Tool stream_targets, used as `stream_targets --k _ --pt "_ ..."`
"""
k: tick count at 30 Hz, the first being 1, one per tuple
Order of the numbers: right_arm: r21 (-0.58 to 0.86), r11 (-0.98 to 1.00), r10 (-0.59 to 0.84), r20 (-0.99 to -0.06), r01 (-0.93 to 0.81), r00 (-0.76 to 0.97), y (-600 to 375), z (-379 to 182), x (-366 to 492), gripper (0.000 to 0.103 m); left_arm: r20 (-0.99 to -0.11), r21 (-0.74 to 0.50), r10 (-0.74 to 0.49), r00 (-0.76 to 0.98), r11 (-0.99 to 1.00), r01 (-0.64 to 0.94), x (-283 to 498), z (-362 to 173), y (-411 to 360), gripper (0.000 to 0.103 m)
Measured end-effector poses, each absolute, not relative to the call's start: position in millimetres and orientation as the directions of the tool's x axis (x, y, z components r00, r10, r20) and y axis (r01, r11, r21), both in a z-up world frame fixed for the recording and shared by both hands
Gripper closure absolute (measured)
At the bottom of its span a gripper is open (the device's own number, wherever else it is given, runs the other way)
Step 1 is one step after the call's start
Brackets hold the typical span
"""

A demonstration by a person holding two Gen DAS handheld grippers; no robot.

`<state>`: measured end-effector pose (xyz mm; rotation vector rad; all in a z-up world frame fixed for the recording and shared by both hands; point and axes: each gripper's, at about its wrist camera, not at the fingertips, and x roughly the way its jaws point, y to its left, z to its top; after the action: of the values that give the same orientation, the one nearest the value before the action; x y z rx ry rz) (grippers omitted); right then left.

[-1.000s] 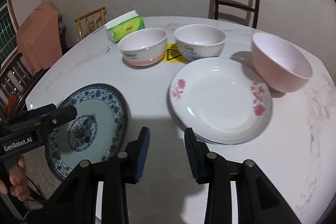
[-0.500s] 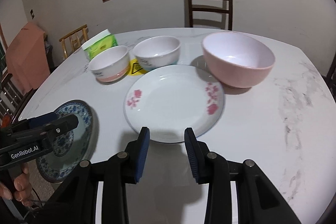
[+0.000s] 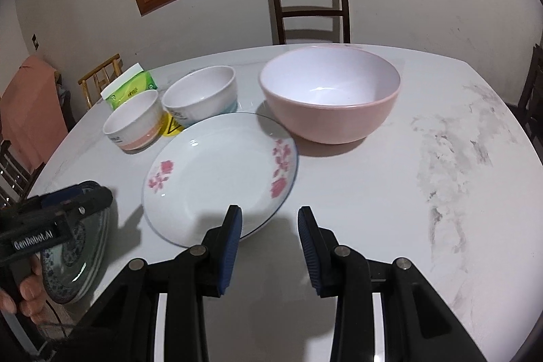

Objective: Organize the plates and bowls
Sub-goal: 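Move both grippers to the rim of the white pink-flower plate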

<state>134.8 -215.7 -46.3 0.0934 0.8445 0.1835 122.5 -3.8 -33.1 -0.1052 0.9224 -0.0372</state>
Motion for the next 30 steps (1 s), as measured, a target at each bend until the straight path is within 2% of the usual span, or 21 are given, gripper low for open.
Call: stream_targets --k 19,26,30 --pt "0.215 0.964 0.266 -0.776 -0.156 0.572 -228 -84 199 0.067 -0.839 -0.148 -0.117 0.531 0.989 -0.015 194 -62 -19 0.032" --pt "0.232 0.958 0.287 -0.775 -0.169 0.563 -226 -92 210 0.071 -0.853 -0.165 -0.142 0.502 0.986 -0.001 206 -72 -23 0.044" --pt "0.242 0.954 0.298 -0.772 -0.174 0.561 -228 -92 213 0.077 -0.864 -0.182 -0.16 0.477 0.983 -0.001 211 -80 -24 0.052"
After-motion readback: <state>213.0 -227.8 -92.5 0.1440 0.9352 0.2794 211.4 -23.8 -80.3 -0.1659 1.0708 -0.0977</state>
